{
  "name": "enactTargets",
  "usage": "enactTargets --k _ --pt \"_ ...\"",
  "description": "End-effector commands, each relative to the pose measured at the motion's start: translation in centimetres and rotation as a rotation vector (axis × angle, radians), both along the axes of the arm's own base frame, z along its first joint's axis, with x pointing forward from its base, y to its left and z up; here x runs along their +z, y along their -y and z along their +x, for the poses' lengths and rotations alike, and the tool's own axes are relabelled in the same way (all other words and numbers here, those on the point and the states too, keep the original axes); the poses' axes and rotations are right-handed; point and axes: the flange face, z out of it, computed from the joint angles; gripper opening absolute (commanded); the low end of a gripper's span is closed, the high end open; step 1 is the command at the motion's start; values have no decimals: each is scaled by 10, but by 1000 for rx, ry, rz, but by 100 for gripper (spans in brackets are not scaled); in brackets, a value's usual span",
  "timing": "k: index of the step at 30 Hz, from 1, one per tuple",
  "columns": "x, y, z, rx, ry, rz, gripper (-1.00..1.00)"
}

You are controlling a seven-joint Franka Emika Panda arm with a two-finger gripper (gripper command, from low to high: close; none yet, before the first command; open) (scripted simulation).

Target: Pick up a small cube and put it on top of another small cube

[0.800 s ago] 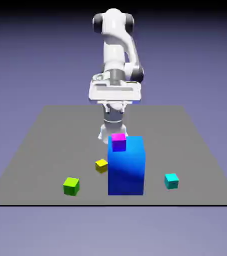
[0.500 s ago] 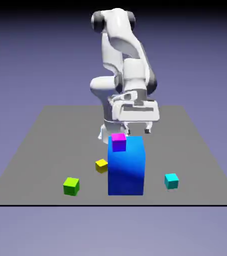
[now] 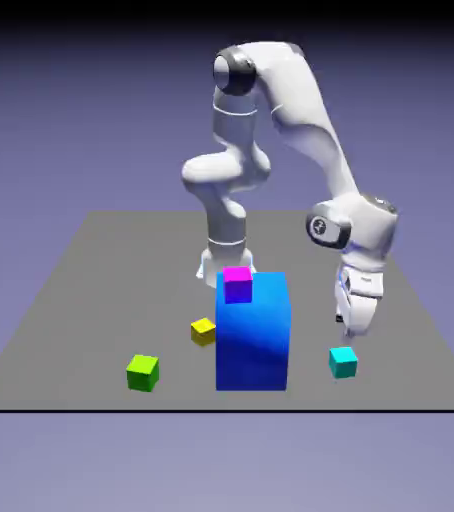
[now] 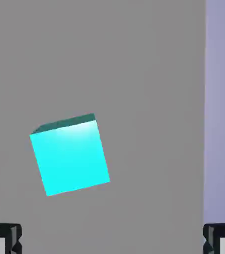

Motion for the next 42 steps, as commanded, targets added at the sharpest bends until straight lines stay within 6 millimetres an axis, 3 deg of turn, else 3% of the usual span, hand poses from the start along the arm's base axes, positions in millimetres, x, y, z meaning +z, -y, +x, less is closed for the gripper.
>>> enactTargets --k 1,2,6,7,8,9,13,15,18,22,25,29,30,31,32,36,37,38,39,42 --pt "-6 -4 -3 27 -13 -14 0" --pt "-6 -4 -3 27 -13 -14 0" --pt "-68 7 0 26 -12 -14 0" --pt "-74 9 0 27 -13 -14 0" --pt "-74 9 0 27 -13 -14 -100" --pt "-74 9 0 27 -13 -14 -100" --pt "-12 -3 -2 26 -12 -14 -100" --pt "32 9 28 -43 29 -2 -100" --pt "88 54 55 -182 50 -21 -100" --pt "158 122 70 -367 50 -31 -100" --pt "208 173 69 -502 36 -20 -100" --pt "270 241 50 -671 0 21 -100" --pt "275 251 44 -697 -12 19 -100" --pt "263 246 43 -686 -17 -9 -100" --pt "263 246 43 -686 -17 -9 -100" --pt "198 257 36 -686 -17 -9 -100" --pt "195 258 36 -686 -17 -9 -100" --pt "195 258 36 -686 -17 -9 100" --pt "195 258 36 -686 -17 -9 100" --pt "244 249 42 -687 -17 -10 100"
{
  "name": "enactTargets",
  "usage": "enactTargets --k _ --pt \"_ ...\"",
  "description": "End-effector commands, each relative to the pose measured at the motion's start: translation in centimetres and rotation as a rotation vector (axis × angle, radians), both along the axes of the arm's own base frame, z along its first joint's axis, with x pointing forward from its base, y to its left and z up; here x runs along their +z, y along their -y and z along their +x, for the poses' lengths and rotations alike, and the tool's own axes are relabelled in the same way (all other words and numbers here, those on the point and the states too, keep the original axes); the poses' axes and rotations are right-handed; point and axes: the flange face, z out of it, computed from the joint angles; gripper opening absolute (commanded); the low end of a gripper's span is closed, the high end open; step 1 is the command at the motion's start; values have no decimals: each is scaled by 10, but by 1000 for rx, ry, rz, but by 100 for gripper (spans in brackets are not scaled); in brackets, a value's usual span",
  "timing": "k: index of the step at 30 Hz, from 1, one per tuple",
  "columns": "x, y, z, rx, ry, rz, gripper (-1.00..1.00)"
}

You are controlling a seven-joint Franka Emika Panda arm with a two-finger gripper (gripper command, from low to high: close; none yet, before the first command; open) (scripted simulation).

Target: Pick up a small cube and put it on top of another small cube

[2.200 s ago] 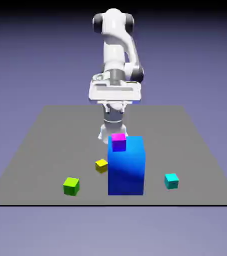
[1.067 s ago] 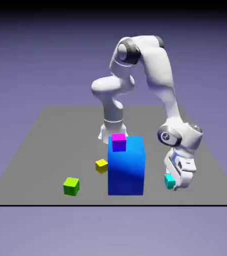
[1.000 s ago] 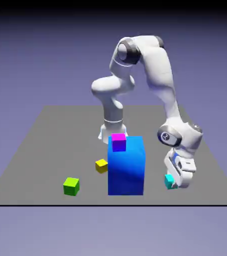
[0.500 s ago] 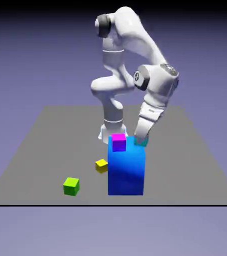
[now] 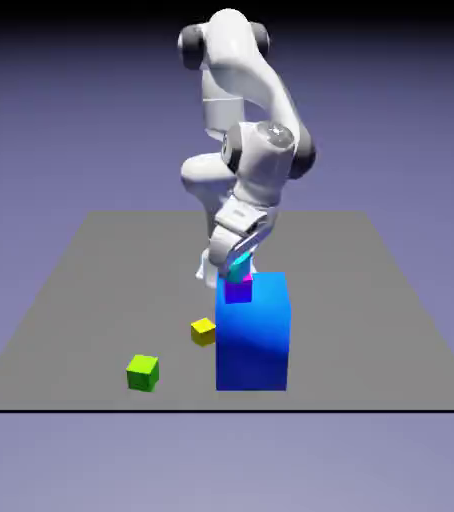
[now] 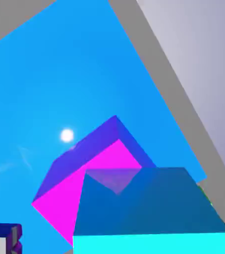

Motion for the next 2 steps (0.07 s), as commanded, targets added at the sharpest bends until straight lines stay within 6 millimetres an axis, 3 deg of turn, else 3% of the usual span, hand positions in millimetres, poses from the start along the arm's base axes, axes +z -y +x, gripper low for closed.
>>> enactTargets --k 1,2 --pt "17 -3 1 0 0 1 100" --pt "19 -3 1 0 0 1 100"
